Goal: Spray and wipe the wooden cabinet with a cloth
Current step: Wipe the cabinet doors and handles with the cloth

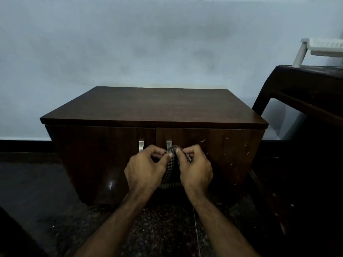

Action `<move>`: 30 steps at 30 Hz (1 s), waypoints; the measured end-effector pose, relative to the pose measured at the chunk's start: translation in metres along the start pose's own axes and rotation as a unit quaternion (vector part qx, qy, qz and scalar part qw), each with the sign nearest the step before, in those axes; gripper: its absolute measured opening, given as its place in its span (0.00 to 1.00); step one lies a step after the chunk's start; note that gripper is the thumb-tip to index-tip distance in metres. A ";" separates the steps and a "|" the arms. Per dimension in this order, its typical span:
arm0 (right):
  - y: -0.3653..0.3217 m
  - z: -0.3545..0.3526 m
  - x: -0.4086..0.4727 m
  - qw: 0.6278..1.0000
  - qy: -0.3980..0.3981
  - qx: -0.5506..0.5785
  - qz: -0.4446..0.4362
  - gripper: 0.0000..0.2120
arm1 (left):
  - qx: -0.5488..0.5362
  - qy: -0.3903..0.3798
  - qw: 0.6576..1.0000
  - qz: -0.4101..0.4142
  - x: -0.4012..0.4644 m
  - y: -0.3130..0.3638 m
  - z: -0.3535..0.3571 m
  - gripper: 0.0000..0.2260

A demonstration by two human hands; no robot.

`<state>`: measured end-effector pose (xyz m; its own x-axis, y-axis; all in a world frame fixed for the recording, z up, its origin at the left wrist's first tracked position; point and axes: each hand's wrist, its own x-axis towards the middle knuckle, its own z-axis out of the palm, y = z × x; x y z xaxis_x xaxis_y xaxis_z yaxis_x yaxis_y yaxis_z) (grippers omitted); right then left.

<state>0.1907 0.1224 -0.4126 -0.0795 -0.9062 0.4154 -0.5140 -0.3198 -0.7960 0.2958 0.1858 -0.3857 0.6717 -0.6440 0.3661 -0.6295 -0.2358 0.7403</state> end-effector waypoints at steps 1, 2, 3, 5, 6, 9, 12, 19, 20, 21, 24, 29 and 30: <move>0.007 0.003 -0.005 1.000 -0.011 -0.003 0.016 0.10 | 0.017 -0.018 1.000 0.001 -0.003 -0.005 0.003 0.07; 0.013 0.006 -0.011 0.999 -0.026 -0.009 0.031 0.10 | 0.025 -0.037 0.999 -0.011 -0.006 -0.011 0.004 0.07; 0.016 0.008 -0.013 0.998 -0.041 -0.015 0.043 0.10 | 0.016 -0.056 0.998 -0.031 -0.007 -0.018 0.005 0.07; 0.017 0.009 -0.013 0.997 -0.056 -0.026 0.049 0.10 | -0.014 -0.078 0.995 -0.057 -0.007 -0.028 0.004 0.07; 0.015 0.007 -0.010 0.997 -0.056 -0.026 0.046 0.10 | -0.019 -0.078 0.995 -0.055 -0.006 -0.029 0.003 0.08; 0.007 0.000 -0.005 0.999 -0.031 -0.015 0.029 0.10 | -0.035 -0.052 0.997 -0.034 -0.006 -0.024 0.002 0.06; -0.001 -0.009 -0.004 0.999 0.012 0.031 -0.006 0.10 | -0.085 0.006 0.996 -0.014 -0.008 -0.017 0.001 0.06; -0.024 -0.011 0.016 0.997 -0.060 0.053 -0.020 0.10 | -0.091 0.028 0.995 -0.023 0.009 -0.016 -0.001 0.09; -0.022 -0.012 0.017 0.996 -0.071 0.056 -0.016 0.10 | -0.081 0.025 0.996 -0.024 0.009 -0.017 0.001 0.09; -0.019 -0.011 0.018 0.995 -0.083 0.059 -0.013 0.10 | -0.072 0.027 0.997 -0.027 0.008 -0.020 0.003 0.10; -0.012 -0.010 0.016 0.992 -0.107 0.073 0.000 0.11 | -0.051 0.031 0.997 -0.038 0.004 -0.022 0.011 0.10; -0.007 -0.008 0.006 0.991 -0.094 0.092 -0.012 0.10 | -0.047 0.033 0.997 -0.057 0.001 -0.021 0.014 0.10; -0.007 -0.007 0.003 0.992 -0.090 0.091 -0.017 0.10 | -0.049 0.036 0.996 -0.063 0.000 -0.020 0.016 0.10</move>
<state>0.1881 0.1236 -0.4031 0.0962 -0.9238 0.3707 -0.3498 -0.3800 -0.8563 0.3025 0.1792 -0.4094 0.7718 -0.5588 0.3035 -0.4995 -0.2373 0.8332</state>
